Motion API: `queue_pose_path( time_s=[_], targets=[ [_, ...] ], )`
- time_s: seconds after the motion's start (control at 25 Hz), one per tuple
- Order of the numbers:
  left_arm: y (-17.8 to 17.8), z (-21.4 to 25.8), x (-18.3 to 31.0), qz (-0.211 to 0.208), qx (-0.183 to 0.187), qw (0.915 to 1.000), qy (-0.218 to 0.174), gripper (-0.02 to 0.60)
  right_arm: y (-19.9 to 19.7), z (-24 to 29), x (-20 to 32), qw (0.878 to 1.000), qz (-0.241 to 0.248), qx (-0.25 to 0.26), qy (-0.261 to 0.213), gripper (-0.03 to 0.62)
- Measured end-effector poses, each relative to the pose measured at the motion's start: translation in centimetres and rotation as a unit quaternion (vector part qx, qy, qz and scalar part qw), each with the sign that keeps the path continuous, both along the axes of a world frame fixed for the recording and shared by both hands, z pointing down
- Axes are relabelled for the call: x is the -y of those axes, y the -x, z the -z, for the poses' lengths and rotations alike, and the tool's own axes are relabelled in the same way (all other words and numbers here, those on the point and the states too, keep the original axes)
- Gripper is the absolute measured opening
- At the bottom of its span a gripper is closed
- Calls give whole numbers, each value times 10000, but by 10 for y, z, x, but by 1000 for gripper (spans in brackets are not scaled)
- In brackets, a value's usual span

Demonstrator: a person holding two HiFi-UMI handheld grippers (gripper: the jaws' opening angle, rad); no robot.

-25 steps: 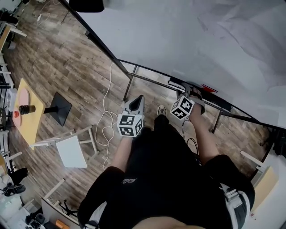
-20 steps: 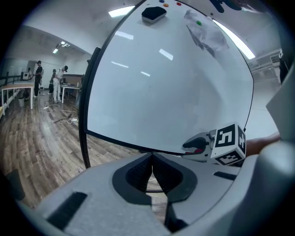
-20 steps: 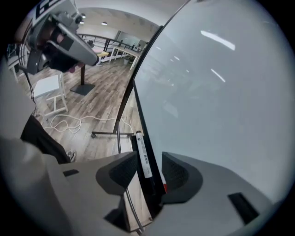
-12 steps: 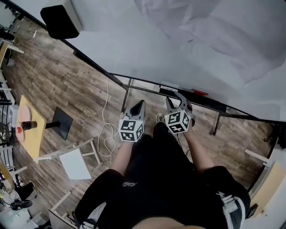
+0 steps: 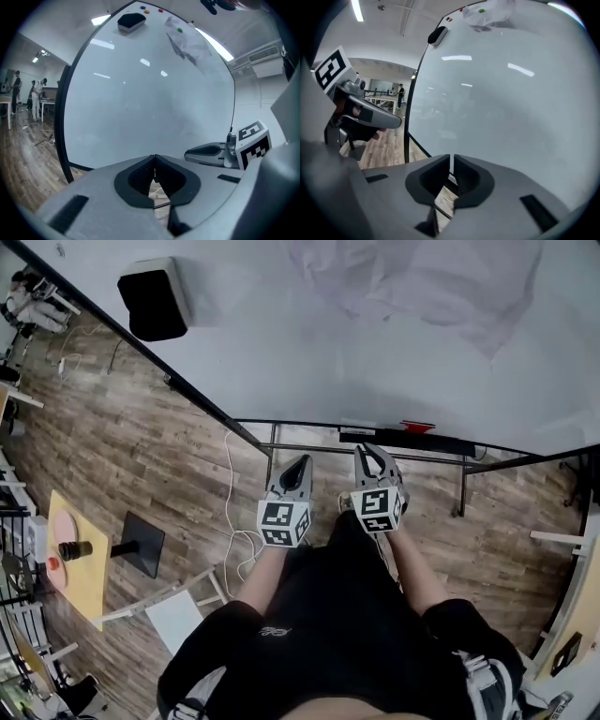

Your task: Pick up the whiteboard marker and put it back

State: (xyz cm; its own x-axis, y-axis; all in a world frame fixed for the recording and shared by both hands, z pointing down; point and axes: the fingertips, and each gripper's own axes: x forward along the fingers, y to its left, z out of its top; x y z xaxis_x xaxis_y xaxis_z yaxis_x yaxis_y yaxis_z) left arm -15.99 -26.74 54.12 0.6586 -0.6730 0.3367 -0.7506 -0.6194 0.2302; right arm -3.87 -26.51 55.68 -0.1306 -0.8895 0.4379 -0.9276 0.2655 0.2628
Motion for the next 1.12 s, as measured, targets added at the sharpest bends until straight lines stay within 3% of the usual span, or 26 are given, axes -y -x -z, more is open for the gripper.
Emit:
queue_pose_path(
  time_s=[0.24, 0.4, 0.6, 0.84, 1.12],
  targets=[
    [27, 21, -32, -420, -103, 9986, -318, 8, 24, 33, -38, 9942, -730, 430, -659, 3],
    [41, 22, -61, -730, -103, 9968, -297, 8, 43, 41, -74, 9905, -1021, 557, -731, 3],
    [35, 35, -93, -1024, -265, 9937, -362, 8, 51, 71, -117, 9831, -1341, 832, -927, 3],
    [24, 68, -117, -1136, -431, 9904, -664, 8, 49, 96, -153, 9825, -1172, 813, -1201, 3],
    [12, 84, -134, -791, -455, 9925, -816, 8, 33, 118, -169, 9831, -887, 748, -1415, 3]
  ],
)
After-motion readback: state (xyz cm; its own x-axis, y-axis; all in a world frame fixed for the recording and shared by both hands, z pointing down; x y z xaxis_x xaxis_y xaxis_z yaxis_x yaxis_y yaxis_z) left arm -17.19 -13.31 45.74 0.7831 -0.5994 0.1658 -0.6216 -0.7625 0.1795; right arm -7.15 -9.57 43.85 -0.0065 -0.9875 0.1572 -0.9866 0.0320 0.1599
